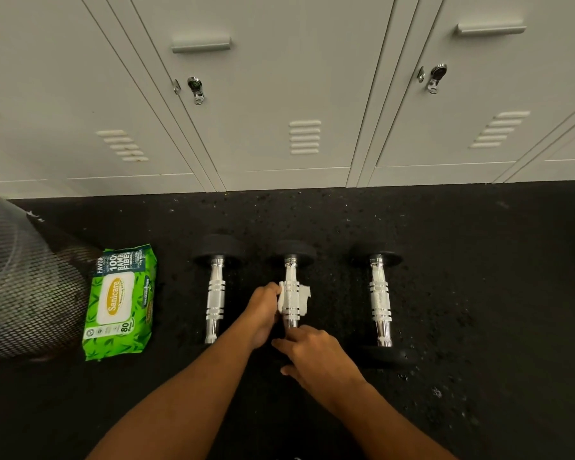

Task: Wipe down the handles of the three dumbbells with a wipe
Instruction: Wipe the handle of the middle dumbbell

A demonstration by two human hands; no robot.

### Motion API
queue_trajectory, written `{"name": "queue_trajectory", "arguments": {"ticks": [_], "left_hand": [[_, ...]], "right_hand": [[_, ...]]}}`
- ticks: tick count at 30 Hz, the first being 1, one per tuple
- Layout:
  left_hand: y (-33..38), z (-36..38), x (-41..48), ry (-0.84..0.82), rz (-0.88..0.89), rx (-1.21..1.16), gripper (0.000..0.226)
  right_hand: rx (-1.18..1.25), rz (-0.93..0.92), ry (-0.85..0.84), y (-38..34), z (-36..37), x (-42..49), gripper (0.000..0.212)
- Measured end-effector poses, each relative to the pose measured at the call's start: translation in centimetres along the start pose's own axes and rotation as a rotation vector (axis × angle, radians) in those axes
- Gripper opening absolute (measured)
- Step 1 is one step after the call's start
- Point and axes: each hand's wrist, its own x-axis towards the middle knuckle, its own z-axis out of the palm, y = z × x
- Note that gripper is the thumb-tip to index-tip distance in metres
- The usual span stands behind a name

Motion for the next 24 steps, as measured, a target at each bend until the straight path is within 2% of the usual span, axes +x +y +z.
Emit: {"name": "queue_trajectory", "arguments": {"ticks": [5, 13, 17, 20, 24], "left_hand": [[1.7, 0.7, 1.5, 0.07, 0.013, -0.164, 0.034], [0.4, 0.2, 0.5, -0.076, 0.03, -0.024, 0.044], [-1.2, -0.8, -0.7, -0.113, 0.031, 0.161, 0.043], [-2.5, -1.3, -1.6, -0.022, 0.165, 0.484, 0.041], [-3.9, -1.9, -2.9, -0.009, 0.325, 0.683, 0.035]], "right_hand": [[0.007, 0.002, 0.005, -0.1, 0.2, 0.0, 0.05], [0.005, 0.001, -0.003, 0.0, 0.1, 0.0, 0.049], [0.001, -0.003, -0.002, -0.1, 0.0, 0.1, 0.048], [0.008, 0.002, 0.007, 0.0, 0.1, 0.0, 0.046], [0.022, 0.023, 0.018, 0.1, 0.0, -0.4, 0.046]]}}
